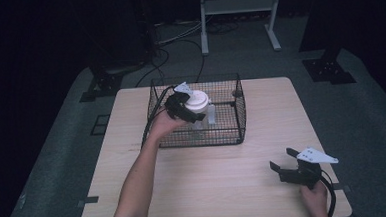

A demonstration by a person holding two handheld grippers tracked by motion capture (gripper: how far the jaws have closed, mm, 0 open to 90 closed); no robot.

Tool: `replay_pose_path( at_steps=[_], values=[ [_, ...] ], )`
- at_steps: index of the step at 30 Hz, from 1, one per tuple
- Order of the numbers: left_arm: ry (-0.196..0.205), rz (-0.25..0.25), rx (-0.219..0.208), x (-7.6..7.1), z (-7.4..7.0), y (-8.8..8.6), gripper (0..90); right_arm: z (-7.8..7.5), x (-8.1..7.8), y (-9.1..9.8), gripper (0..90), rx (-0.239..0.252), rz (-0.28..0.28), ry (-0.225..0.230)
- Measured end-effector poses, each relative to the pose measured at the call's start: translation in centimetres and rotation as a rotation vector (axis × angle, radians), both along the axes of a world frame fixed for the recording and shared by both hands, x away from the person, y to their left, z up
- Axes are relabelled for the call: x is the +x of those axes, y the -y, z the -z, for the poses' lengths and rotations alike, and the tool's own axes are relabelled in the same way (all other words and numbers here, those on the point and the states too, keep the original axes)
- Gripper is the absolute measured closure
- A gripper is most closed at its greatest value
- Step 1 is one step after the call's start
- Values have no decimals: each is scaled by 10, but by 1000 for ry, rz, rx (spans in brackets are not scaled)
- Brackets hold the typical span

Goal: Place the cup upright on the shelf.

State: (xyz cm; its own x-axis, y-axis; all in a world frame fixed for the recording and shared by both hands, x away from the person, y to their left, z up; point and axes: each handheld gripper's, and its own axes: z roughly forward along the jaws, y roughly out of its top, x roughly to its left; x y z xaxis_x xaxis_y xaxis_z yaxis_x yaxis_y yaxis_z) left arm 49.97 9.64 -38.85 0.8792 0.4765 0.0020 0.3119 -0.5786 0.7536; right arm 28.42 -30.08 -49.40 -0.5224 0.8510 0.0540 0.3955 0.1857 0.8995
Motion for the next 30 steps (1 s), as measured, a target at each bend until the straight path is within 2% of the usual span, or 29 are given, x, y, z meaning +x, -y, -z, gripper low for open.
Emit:
replay_pose_path(
  at_steps=[5,9,12,14,25,30],
  values=[
    [-3,-10,0,-2,0,-4,46,0,0,0,135,-2,2,-1],
    [-1,11,-39,-4,-3,-7,40,0,0,0,135,-3,2,-2],
    [1,11,-50,-6,-5,-7,17,0,0,0,135,-5,1,0],
    [14,9,-37,-7,-7,-7,9,0,0,0,135,-5,1,0],
    [51,10,-72,-12,-18,-10,0,0,1,-1,135,-5,2,-3],
    [54,6,-89,-14,-24,-13,0,0,1,-1,135,-4,3,-4]
  ],
)
